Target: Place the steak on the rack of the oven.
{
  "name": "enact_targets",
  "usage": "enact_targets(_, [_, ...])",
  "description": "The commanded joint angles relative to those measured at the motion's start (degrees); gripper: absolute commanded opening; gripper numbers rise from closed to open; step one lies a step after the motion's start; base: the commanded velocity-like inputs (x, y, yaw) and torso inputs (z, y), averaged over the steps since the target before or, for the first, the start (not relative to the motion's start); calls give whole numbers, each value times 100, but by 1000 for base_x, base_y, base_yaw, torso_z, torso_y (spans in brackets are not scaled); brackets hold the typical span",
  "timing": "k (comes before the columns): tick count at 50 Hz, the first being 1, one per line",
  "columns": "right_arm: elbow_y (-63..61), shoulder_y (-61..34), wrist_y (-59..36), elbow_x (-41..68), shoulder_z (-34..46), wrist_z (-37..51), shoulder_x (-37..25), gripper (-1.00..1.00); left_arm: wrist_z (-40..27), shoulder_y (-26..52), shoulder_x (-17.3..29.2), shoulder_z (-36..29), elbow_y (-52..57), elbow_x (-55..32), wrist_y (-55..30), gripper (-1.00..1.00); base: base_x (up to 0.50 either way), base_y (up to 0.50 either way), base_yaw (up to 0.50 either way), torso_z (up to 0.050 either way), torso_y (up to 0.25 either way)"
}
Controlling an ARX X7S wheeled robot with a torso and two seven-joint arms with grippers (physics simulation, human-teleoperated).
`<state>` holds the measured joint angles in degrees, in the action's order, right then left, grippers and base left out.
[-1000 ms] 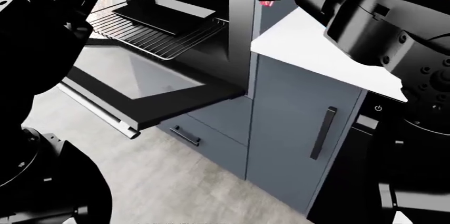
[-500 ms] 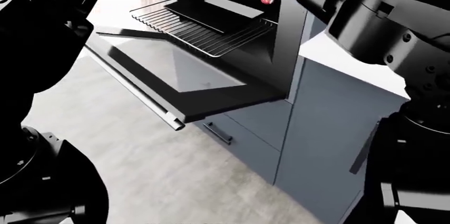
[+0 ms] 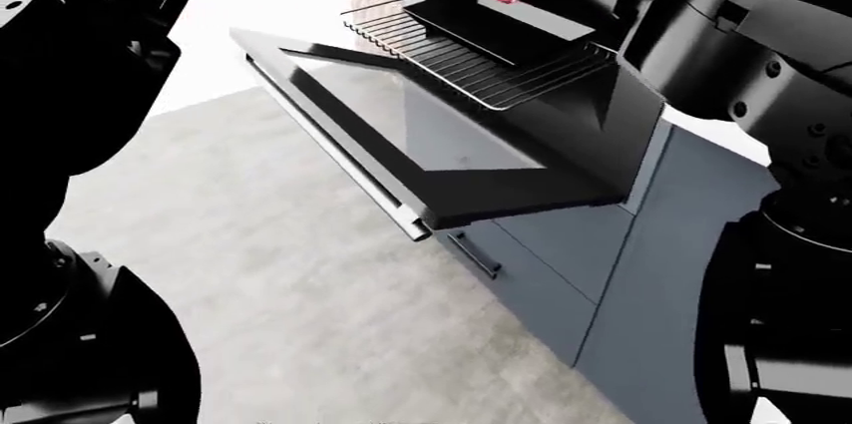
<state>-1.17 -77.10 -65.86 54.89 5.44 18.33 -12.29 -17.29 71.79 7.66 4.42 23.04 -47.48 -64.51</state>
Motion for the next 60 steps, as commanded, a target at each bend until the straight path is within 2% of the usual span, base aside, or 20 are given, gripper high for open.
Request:
enact_targets(1, [-55, -194, -35, 28, -32, 0, -92, -100, -49, 1, 22, -48, -27, -47, 55, 100, 0, 0, 500, 0, 0])
enact_targets(23, [-185, -574, -392, 376, -156, 194, -287, -100, -91, 0, 113, -137, -116, -95, 197, 100, 0, 0, 500, 0, 0])
enact_targets(50, [-103, -478, -90, 270, 45, 214, -300, -100, -151, -55, 197, -192, -148, -196, 319, 100, 0, 0, 500, 0, 0])
enact_targets(60, [-45, -484, -194, 513, -216, 417, -297, -100, -204, -58, 199, -229, -134, -243, 338, 100, 4, 13, 342, 0, 0])
